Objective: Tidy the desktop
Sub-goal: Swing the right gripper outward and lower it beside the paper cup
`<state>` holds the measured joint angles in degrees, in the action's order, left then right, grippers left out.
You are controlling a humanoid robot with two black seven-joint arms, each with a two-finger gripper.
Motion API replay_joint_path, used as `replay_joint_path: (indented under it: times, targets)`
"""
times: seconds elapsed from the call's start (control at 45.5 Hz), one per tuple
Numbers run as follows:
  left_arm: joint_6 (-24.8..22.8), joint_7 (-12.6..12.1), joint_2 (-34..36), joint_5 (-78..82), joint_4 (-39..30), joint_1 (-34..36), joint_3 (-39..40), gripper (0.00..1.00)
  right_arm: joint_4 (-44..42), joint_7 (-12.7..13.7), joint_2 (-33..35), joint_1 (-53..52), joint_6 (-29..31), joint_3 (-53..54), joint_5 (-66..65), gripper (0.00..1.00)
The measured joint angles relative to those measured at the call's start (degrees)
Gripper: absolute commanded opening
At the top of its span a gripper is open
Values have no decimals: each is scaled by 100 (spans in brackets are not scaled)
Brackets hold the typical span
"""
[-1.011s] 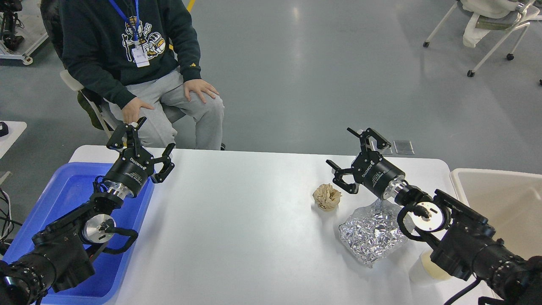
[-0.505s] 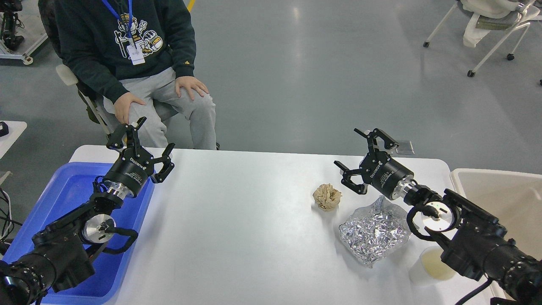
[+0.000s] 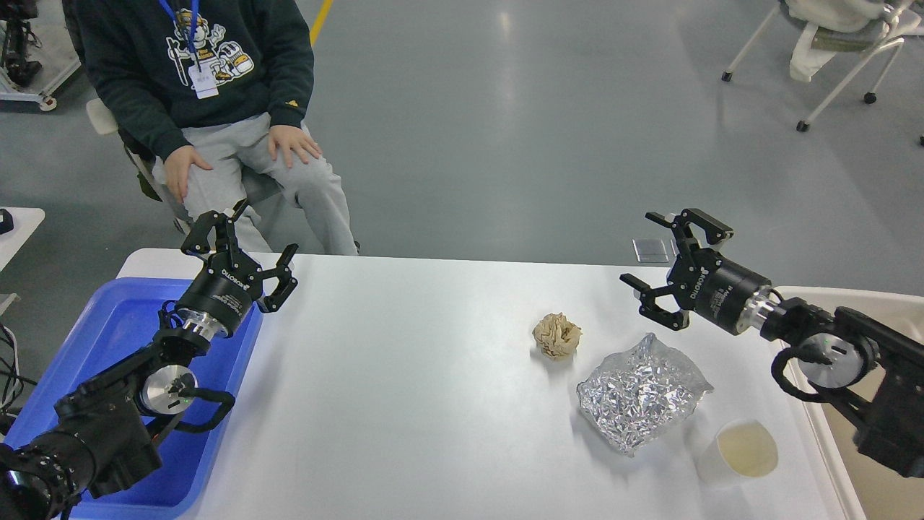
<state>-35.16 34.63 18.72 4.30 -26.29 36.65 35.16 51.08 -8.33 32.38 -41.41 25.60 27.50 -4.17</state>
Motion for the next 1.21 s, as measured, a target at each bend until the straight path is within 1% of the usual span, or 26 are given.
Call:
replay_joint_path:
  times: [0.066, 0.11, 0.264, 0.374, 0.527, 0.791, 1.011, 1.209]
  targets:
    - [0, 0, 0, 0, 0, 0, 0, 100, 507, 5, 419, -9, -169, -117, -158, 100]
    - [0, 0, 0, 1, 1, 0, 0, 100, 687, 9, 569, -12, -226, -154, -225, 100]
    - [0, 0, 0, 0, 0, 0, 0, 100, 1619, 16, 1409, -14, -511, -417, -579, 100]
    - [0, 0, 0, 0, 1, 0, 0, 100, 2134, 15, 1961, -2, -627, -583, -925, 100]
    - [0, -1, 0, 1, 0, 0, 0, 100, 2676, 15, 2696, 13, -718, -769, -1586, 100]
    - [0, -13, 0, 0, 1, 0, 0, 100, 3196, 16, 3721, 18, -783, -1135, -2799, 100]
    - [0, -15, 0, 0, 1, 0, 0, 100, 3391, 17, 4025, 19, -987, -1490, -3921, 100]
    - [0, -19, 0, 0, 1, 0, 0, 100, 3460, 75, 3970, 23, -1275, -1837, -4531, 100]
